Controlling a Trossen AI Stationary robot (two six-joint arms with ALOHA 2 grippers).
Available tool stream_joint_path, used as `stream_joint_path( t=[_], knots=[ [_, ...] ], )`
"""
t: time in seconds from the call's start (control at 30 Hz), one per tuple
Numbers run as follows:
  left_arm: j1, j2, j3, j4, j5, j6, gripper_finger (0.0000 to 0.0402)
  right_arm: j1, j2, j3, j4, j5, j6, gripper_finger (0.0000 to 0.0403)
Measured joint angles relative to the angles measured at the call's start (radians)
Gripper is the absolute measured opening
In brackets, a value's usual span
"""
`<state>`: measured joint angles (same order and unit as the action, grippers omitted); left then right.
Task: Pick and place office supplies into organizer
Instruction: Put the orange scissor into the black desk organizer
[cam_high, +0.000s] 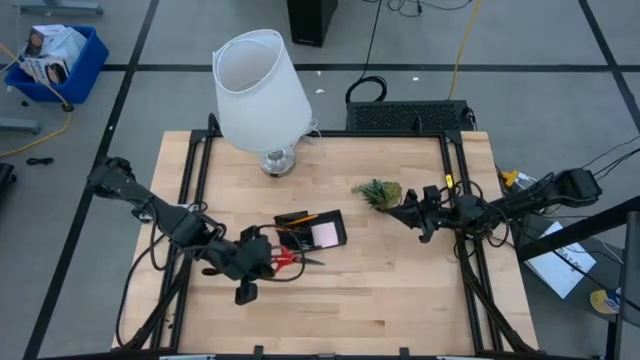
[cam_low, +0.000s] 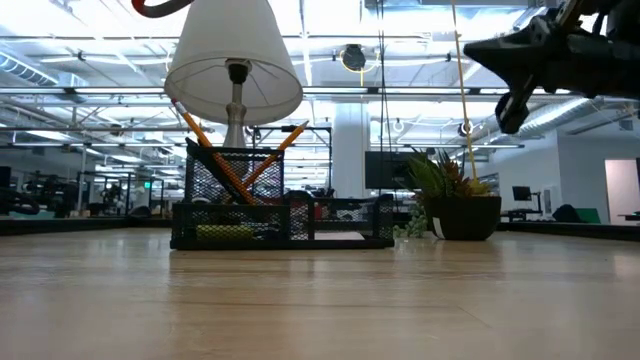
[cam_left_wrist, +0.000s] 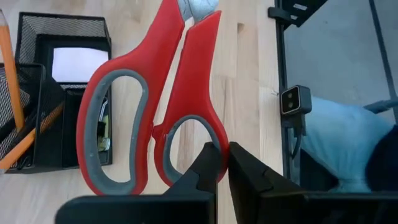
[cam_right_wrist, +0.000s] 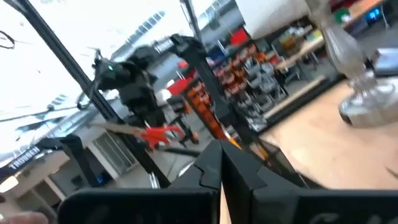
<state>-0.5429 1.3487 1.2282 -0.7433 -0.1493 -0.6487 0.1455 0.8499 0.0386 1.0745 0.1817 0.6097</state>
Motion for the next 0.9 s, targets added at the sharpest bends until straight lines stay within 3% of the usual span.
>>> stream_joint_path(
  t=[0.17, 0.33, 0.53, 0.67, 0.9],
  knots=[
    [0.021, 0.000, 0.000, 0.000, 0.011, 0.000, 0.0030, 0.034, 0.104, 0.062, 0.007, -0.083, -0.114, 0.0000],
    [0.045, 0.000, 0.000, -0.001, 0.021, -0.001, 0.0036, 0.094, 0.275, 0.205, 0.012, -0.075, -0.281, 0.0019],
    [0.057, 0.000, 0.000, 0.000, 0.023, 0.001, 0.0015, 0.113, 0.478, 0.372, 0.011, -0.007, -0.427, 0.0092],
    [0.066, 0.000, 0.000, 0.008, 0.057, -0.017, 0.0024, 0.115, 0.594, 0.469, 0.034, 0.000, -0.577, 0.0154],
    [0.065, 0.000, 0.000, 0.131, 0.208, -0.031, 0.0030, 0.175, 0.788, 0.620, 0.067, -0.001, -0.931, 0.0209]
  ],
)
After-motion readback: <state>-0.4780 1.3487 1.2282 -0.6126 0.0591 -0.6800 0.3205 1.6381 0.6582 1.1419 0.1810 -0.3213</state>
